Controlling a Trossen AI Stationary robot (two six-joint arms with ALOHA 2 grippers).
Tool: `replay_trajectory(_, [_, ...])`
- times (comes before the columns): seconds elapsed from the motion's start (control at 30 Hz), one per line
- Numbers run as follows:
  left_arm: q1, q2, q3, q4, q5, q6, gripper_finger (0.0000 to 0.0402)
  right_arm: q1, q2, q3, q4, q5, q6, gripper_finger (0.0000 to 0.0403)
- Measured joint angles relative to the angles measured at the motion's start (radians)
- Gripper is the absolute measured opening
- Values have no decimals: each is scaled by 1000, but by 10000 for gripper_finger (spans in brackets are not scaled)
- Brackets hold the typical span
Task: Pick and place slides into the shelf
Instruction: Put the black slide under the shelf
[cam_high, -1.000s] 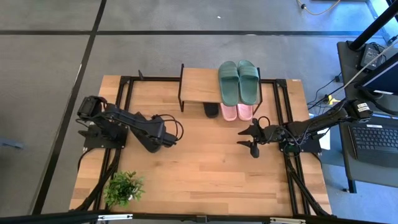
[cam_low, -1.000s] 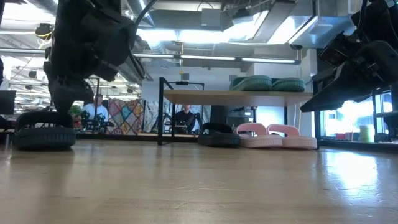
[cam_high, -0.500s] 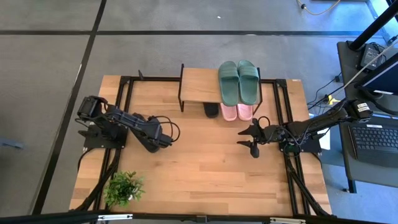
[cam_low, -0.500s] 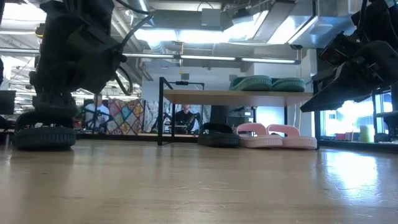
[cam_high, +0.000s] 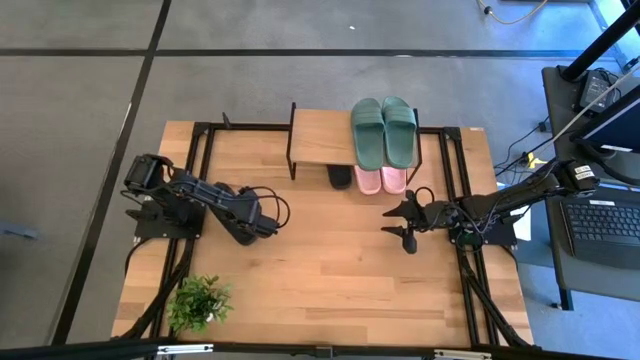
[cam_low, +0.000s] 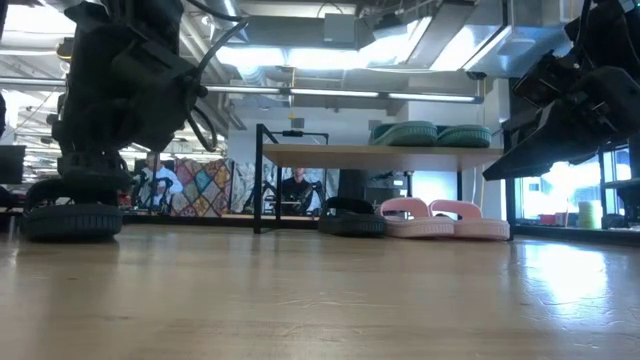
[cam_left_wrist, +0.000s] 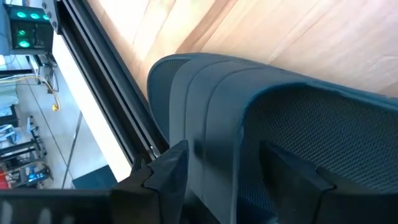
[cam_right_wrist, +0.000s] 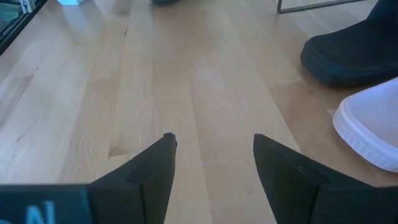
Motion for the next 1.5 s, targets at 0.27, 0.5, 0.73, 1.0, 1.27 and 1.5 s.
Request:
replay_trajectory(0.27, [1, 0, 0, -5, 0, 0, 118, 0, 0, 0, -1, 0, -22, 215])
replay_trajectory(0.5, [1, 0, 0, -13, -3, 0, 34, 0, 0, 0, 0, 0, -25, 215])
replay_trajectory(0.73, [1, 0, 1, -21, -4, 1, 10, 0, 0, 0, 0, 0, -25, 215])
replay_trajectory(1.0, [-30, 0, 130, -160, -9, 51, 4, 0, 0, 0, 0, 0, -23, 215])
replay_trajectory(1.27, [-90, 0, 356, -114, -153, 166, 3, 0, 0, 0, 0, 0, -22, 215])
replay_trajectory(1.5, [-125, 0, 406, 164, -221, 440, 2, 0, 0, 0, 0, 0, -22, 215])
